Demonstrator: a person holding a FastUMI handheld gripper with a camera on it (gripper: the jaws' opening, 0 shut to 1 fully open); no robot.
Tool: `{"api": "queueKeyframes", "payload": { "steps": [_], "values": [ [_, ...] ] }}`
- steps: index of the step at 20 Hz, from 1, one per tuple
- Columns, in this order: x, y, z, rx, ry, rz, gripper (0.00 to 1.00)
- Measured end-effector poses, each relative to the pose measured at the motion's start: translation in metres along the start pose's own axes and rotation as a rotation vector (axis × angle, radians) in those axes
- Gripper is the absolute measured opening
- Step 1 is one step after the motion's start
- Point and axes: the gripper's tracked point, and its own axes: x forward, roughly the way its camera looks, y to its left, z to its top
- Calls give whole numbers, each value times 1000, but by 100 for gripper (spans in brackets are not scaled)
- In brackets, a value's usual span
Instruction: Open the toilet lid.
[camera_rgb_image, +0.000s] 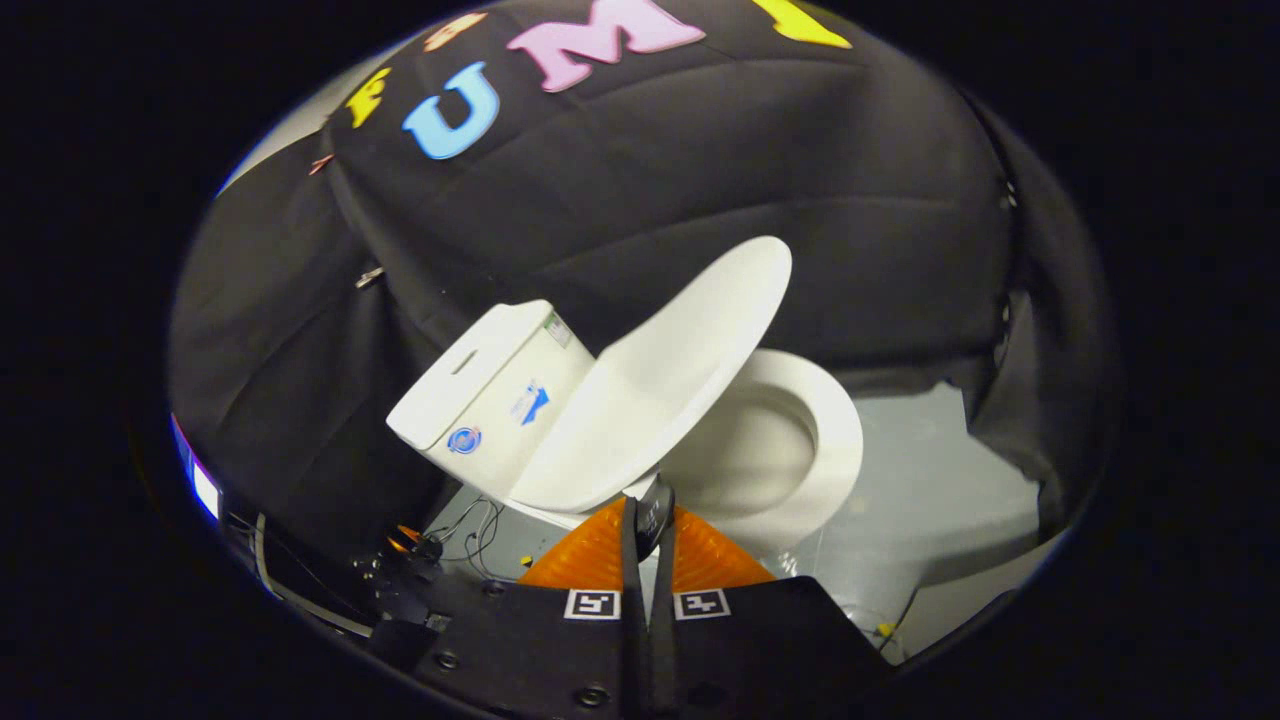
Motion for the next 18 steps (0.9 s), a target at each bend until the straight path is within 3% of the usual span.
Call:
{"api": "queueKeyframes", "payload": {
  "steps": [4, 12, 18],
  "values": [
    [2, 39, 29, -54, -58, 19, 5],
    [3, 73, 50, -136, -101, -22, 5],
    [19, 136, 75, -246, -138, -18, 5]
  ]
}}
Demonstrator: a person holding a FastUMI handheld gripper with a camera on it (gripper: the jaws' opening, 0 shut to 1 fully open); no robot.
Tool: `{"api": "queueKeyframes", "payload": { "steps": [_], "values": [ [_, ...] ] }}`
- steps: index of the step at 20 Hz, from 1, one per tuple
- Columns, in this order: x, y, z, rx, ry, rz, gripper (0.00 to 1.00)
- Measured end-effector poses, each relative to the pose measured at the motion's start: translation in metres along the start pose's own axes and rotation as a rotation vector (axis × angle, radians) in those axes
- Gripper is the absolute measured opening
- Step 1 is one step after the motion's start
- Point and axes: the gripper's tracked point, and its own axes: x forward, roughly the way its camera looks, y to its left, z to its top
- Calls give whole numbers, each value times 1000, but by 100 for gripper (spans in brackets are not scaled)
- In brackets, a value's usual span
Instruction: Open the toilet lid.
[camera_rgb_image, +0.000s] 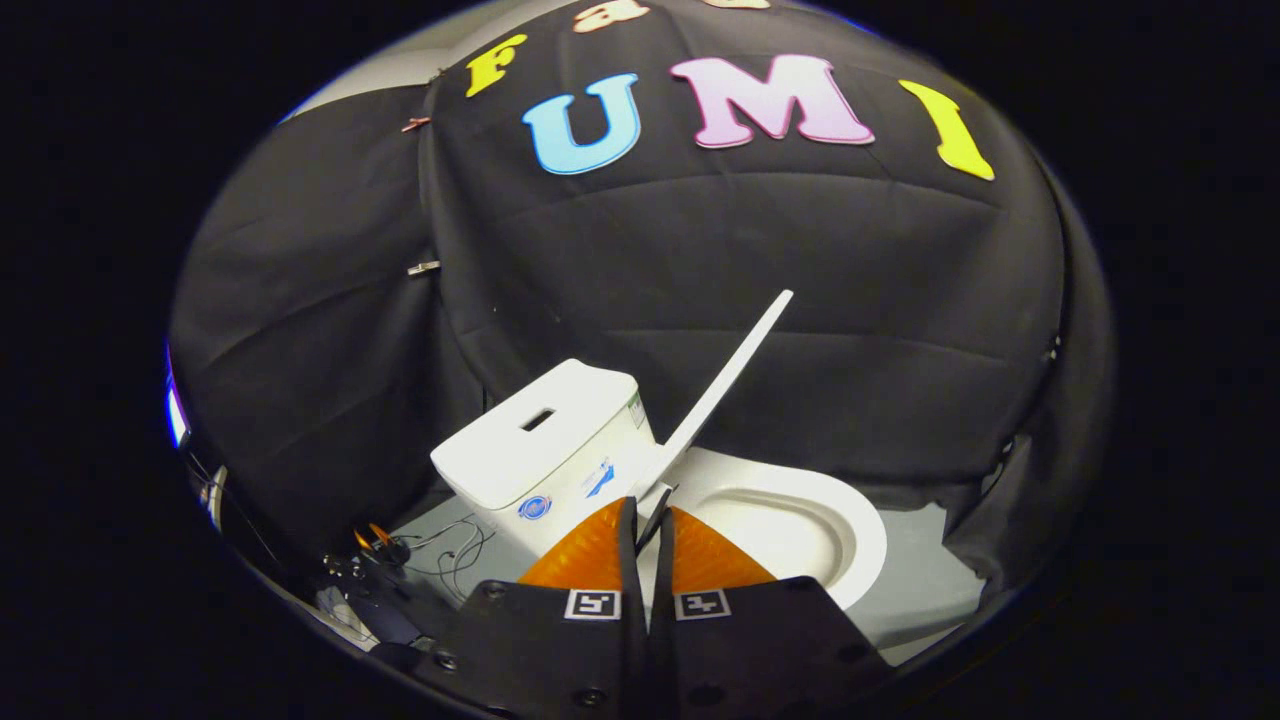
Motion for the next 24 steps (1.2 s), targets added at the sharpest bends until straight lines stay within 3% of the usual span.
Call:
{"api": "queueKeyframes", "payload": {
  "steps": [4, 10, 24],
  "values": [
    [11, 36, 19, -2, -25, -21, 5],
    [31, 86, 36, -167, -65, -39, 5],
    [93, 190, 48, -375, -121, 31, 6]
  ]
}}
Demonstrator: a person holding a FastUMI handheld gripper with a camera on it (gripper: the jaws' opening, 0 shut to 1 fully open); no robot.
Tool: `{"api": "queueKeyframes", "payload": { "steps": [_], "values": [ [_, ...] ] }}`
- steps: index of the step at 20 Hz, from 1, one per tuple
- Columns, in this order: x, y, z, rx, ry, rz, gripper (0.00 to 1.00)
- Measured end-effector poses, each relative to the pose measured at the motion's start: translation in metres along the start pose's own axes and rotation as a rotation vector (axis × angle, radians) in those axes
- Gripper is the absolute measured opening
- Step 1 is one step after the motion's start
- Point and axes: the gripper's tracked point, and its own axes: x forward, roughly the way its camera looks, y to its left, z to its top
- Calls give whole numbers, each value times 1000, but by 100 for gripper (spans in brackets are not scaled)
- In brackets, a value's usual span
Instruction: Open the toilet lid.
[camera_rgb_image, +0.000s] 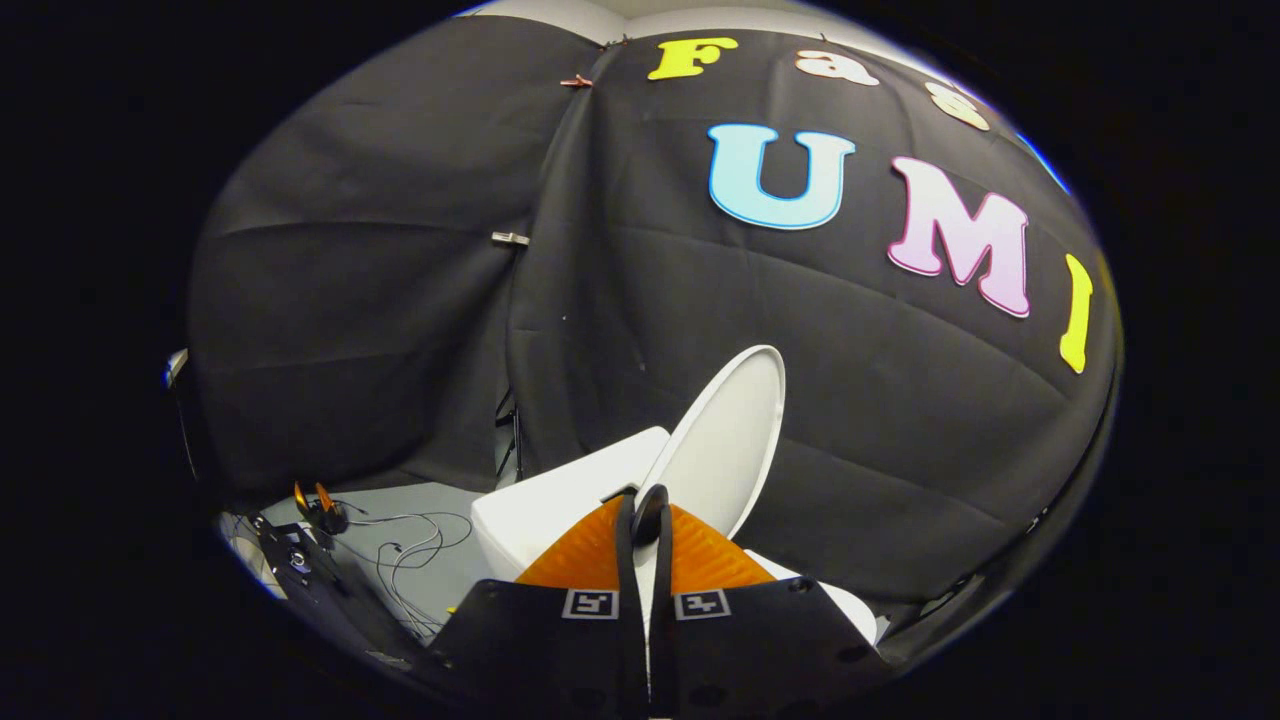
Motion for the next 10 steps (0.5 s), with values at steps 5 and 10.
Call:
{"api": "queueKeyframes", "payload": {
  "steps": [5, 10],
  "values": [
    [15, 24, 2, -71, -4, 57, 10],
    [24, 43, -3, -125, 3, 129, 32]
  ]
}}
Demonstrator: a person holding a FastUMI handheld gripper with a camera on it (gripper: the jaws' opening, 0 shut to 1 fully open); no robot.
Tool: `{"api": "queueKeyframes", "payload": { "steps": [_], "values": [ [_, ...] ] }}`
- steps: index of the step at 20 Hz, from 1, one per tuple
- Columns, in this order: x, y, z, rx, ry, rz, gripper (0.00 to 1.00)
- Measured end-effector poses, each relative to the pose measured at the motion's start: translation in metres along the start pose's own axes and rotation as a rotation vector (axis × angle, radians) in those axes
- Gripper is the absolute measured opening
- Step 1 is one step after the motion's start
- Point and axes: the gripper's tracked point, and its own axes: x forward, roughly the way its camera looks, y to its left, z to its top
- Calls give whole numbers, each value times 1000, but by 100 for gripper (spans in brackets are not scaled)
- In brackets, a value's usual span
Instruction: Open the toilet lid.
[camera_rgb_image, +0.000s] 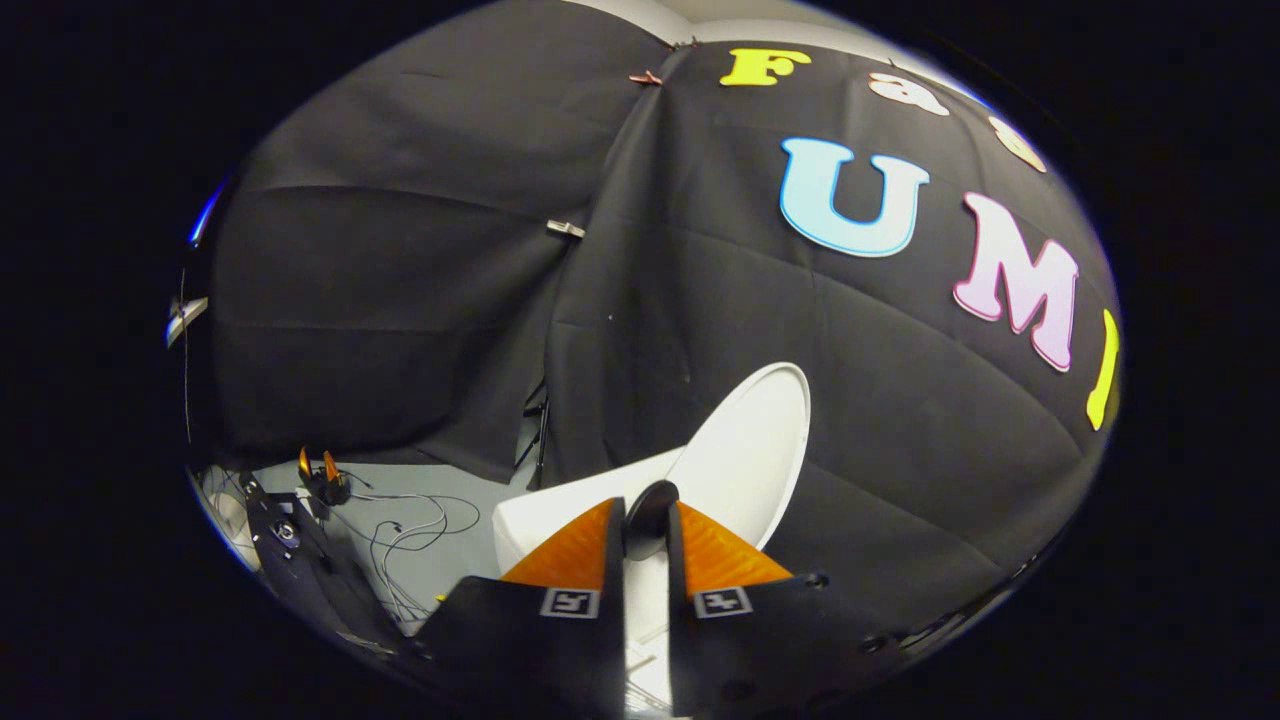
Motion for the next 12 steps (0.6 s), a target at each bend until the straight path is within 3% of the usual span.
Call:
{"api": "queueKeyframes", "payload": {
  "steps": [2, 5, 7, 12],
  "values": [
    [0, 16, -3, -16, 1, 67, 59],
    [0, 9, 12, -78, -90, 34, 99],
    [-6, -1, 32, -92, -179, 13, 99],
    [-25, -11, 70, -43, -345, 52, 98]
  ]
}}
